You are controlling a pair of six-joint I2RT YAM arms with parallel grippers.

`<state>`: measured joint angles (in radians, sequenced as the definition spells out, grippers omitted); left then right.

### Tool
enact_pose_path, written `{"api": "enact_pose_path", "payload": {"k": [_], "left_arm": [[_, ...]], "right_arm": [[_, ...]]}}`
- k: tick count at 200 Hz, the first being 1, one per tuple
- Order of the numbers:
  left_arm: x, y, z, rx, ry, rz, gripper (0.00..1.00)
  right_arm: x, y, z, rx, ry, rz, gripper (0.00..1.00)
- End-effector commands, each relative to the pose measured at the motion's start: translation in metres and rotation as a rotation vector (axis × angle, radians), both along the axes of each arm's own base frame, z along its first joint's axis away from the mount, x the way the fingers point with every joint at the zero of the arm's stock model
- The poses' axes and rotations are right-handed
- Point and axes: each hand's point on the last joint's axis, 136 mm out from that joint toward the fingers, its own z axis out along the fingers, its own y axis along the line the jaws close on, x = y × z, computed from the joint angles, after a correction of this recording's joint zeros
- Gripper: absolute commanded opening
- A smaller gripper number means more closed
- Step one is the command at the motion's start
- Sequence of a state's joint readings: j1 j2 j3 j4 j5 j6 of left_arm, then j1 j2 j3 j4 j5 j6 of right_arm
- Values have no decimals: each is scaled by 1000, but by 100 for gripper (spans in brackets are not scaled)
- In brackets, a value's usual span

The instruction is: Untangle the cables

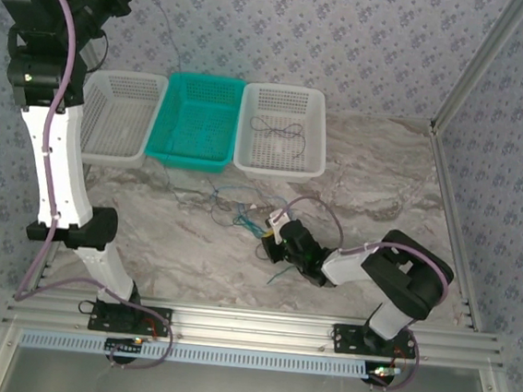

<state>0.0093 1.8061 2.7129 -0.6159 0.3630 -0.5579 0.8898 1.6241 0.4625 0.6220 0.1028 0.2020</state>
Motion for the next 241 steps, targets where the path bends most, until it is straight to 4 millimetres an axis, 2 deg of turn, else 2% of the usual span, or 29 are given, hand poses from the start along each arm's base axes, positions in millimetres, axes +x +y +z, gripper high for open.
{"api": "enact_pose_path", "payload": {"k": [1, 36, 53, 63, 71, 79, 93, 107, 111, 142, 158, 171, 201, 231, 241], "left_arm": [[-20, 5, 39, -61, -130, -38, 0], [-29, 1, 65, -143, -225, -112, 0], [-31, -9, 73, -206, -242, -207, 0], [-32, -11, 77, -225, -252, -233, 0], [-37, -13, 81, -226, -269, -242, 0], [-41, -14, 85, -223, -282, -243, 0], [-47, -17, 87, -217, -290, -241, 0], [-49, -24, 86, -213, -279, -256, 0], [-49, -27, 84, -209, -273, -264, 0], [-48, -64, 63, -155, -191, -318, 0], [-45, -87, 48, -116, -141, -345, 0], [-46, -106, 36, -86, -108, -366, 0], [-44, -147, 12, -50, -32, -418, 0], [-52, -178, 1, -44, 1, -490, 0], [-57, -185, 2, -45, 0, -509, 0]], "right_arm": [[-13, -23, -24, -93, 82, -31, 9], [-18, -42, -24, -108, 74, -83, 9], [-19, -42, -15, -97, 63, -78, 16], [-18, -42, -4, -82, 62, -85, 26], [-18, -39, 11, -57, 59, -85, 41], [-18, -35, 32, -14, 41, -71, 56], [-20, -30, 72, 56, -7, -37, 70], [-20, -31, 117, 123, -83, -19, 96], [-22, -28, 131, 143, -112, 6, 99], [-22, -16, 228, 254, -324, 146, 100], [-12, -6, 271, 327, -366, 181, 100], [0, 2, 295, 388, -376, 194, 100], [24, 22, 336, 509, -415, 217, 100], [64, 31, 353, 543, -467, 166, 100], [78, 32, 358, 577, -463, 160, 97]]}}
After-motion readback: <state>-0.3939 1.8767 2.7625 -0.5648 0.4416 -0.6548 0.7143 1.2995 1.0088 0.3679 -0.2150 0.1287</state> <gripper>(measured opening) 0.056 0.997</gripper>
